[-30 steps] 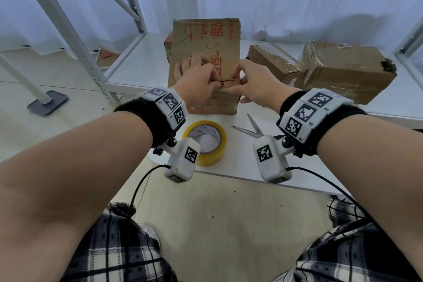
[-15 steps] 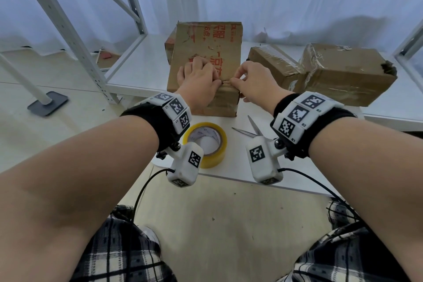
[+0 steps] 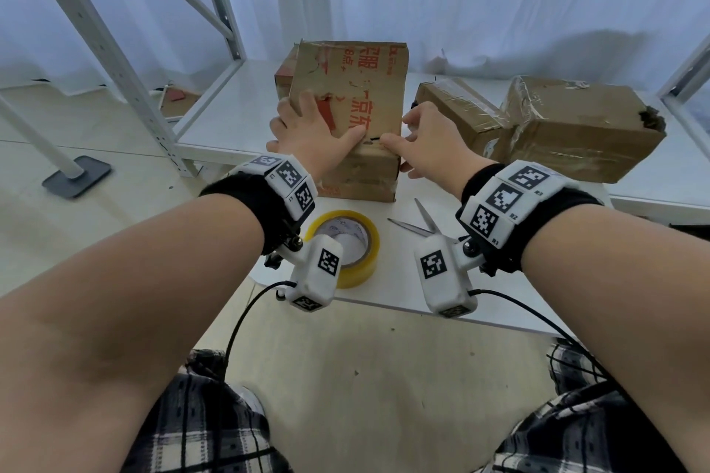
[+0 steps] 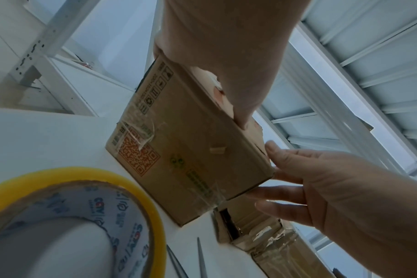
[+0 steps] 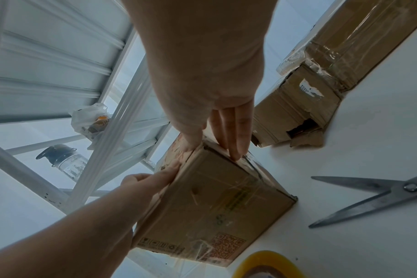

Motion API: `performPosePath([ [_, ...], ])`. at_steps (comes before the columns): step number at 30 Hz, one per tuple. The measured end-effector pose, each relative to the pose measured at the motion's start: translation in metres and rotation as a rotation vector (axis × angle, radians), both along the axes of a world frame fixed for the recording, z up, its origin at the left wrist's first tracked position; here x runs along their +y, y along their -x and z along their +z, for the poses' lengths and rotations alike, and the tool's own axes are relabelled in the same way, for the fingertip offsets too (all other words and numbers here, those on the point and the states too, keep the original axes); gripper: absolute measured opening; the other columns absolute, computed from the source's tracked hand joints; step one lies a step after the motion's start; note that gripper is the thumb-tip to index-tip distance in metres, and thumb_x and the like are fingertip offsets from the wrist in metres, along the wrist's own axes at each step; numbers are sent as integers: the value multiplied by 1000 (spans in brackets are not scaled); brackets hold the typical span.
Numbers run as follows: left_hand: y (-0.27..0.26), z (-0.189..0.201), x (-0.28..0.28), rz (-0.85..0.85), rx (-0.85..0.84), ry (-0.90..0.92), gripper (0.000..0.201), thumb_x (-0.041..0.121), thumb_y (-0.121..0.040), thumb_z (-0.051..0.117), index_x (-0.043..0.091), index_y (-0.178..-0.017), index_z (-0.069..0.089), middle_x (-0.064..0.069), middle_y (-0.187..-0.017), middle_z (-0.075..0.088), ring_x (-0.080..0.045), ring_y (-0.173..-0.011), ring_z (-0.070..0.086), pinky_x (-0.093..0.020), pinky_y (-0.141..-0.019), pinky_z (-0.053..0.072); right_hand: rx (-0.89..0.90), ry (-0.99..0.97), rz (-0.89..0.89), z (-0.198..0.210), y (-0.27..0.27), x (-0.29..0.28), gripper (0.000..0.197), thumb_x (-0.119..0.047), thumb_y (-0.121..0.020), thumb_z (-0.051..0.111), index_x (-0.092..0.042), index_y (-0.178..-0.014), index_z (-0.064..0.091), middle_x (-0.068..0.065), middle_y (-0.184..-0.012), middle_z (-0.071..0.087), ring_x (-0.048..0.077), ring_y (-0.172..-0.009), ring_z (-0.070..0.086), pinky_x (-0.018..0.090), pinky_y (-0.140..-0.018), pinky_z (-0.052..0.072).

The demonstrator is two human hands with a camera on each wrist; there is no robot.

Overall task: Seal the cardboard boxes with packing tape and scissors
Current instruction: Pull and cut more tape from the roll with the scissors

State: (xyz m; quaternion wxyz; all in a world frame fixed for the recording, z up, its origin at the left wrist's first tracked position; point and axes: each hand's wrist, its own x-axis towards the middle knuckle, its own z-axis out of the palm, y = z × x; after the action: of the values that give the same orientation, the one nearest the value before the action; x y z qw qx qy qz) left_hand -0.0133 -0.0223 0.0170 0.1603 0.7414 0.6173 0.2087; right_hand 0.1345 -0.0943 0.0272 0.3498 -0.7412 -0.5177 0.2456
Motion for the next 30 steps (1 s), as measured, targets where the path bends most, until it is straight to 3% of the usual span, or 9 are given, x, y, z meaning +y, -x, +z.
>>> performPosePath([
  [3,-2,0,1,20,-18,-15,79,63,-83,56,16,-139,27,-17,-147,21,-39,-132,28,-51,-105,29,24,34,39,4,-1,-4,67,-40,-84,70,-10,-134,39,2,-111,53,17,-94,59,27,-68,55],
  [5,-2,0,5,-8,-97,-33,75,57,-86,57,13,-139,29,-18,-145,25,-38,-131,32,-48,-106,30,27,13,56,3,-4,-4,64,-34,-85,71,-10,-136,41,-2,-109,54,15,-100,58,28,-78,54],
  [7,0,-1,7,-94,-214,-38,73,53,-86,61,12,-137,30,-18,-142,26,-36,-128,36,-44,-106,33,23,-14,46,2,-8,-2,54,-28,-89,66,-12,-135,45,1,-116,59,19,-107,58,35,-90,53],
  [9,3,-2,9,-185,-259,-42,72,49,-83,67,14,-135,31,-15,-139,28,-33,-127,36,-42,-106,33,21,-21,33,1,-12,1,52,-25,-91,62,-12,-139,44,6,-123,59,23,-111,57,42,-96,51],
  [17,-1,-6,14,-180,-140,-70,68,43,-83,69,12,-134,35,-14,-138,33,-31,-126,38,-39,-105,33,78,58,73,-5,-19,11,62,-8,-95,52,-21,-150,26,11,-137,51,25,-116,55,42,-100,48],
  [20,-4,-5,8,-166,-53,-120,68,45,-84,66,13,-135,34,-13,-141,32,-31,-132,31,-41,-110,28,35,99,11,-8,-17,7,72,-12,-96,53,-17,-153,11,14,-144,43,28,-128,46,39,-108,39],
  [22,-2,-5,0,-196,20,-183,66,46,-85,65,14,-135,36,-12,-141,31,-31,-134,27,-41,-112,23,-12,131,-30,-10,-15,0,75,-15,-97,52,-12,-154,3,16,-147,38,29,-133,40,35,-105,35],
  [26,9,-5,-27,-326,118,-190,54,43,-87,63,19,-131,42,-9,-136,35,-30,-128,31,-43,-105,27,-110,196,4,-15,-7,-24,68,-17,-98,49,-4,-151,8,20,-147,36,33,-131,41,38,-101,37],
  [30,17,-19,-54,-536,410,54,44,54,-88,56,22,-118,56,-6,-122,51,-28,-117,42,-40,-94,36,-238,254,41,-26,-1,-47,62,-21,-98,50,3,-146,19,22,-138,45,35,-125,46,38,-97,40],
])
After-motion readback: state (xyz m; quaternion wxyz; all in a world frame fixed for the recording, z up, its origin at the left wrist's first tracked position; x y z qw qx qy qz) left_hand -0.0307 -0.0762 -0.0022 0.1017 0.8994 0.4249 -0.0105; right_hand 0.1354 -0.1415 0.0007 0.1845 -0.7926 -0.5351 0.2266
